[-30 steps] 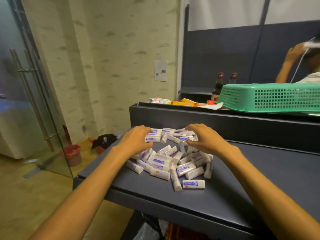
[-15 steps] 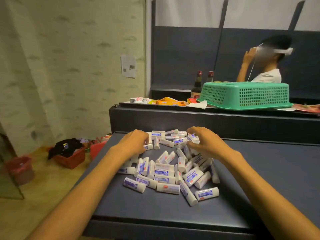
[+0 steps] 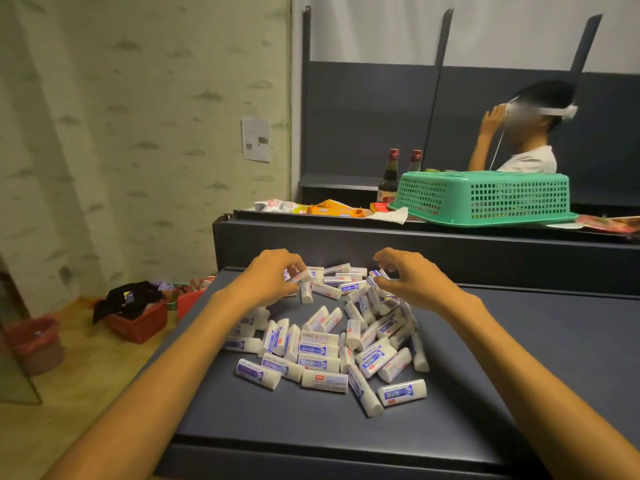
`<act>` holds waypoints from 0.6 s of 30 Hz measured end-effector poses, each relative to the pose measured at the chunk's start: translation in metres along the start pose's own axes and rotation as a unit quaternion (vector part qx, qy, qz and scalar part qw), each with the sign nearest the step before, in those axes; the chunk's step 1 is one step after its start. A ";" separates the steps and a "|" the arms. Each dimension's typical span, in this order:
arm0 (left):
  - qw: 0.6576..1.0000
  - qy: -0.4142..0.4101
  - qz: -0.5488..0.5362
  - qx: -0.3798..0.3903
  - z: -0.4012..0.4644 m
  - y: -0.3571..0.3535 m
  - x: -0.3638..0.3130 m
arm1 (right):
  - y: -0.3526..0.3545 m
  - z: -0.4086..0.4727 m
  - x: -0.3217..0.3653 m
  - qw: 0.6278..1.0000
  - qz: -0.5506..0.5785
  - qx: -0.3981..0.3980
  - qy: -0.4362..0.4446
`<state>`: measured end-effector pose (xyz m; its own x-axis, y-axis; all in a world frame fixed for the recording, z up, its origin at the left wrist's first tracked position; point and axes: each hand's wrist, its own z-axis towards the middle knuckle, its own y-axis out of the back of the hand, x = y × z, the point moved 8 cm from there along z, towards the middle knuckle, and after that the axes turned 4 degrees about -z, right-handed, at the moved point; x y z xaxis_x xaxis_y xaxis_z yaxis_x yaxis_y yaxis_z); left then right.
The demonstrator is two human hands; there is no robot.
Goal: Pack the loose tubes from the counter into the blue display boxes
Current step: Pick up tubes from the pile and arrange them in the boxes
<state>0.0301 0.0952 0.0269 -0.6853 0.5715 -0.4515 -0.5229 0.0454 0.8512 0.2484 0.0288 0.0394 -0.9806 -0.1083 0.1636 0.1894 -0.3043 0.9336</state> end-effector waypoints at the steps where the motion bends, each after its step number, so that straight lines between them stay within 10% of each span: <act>1: 0.999 -0.002 -0.038 -0.014 0.000 0.003 -0.003 | -0.001 0.001 -0.001 1.000 0.004 0.003 0.000; 18: 0.985 -0.107 -0.087 -0.104 0.005 0.010 -0.018 | -0.048 0.047 0.005 0.993 -0.033 0.090 0.070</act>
<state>0.0400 0.0893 0.0446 -0.4661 0.7300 -0.4999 -0.7301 0.0017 0.6833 0.2316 0.0870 0.0099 -0.9716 -0.2274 0.0654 0.0997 -0.1425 0.9848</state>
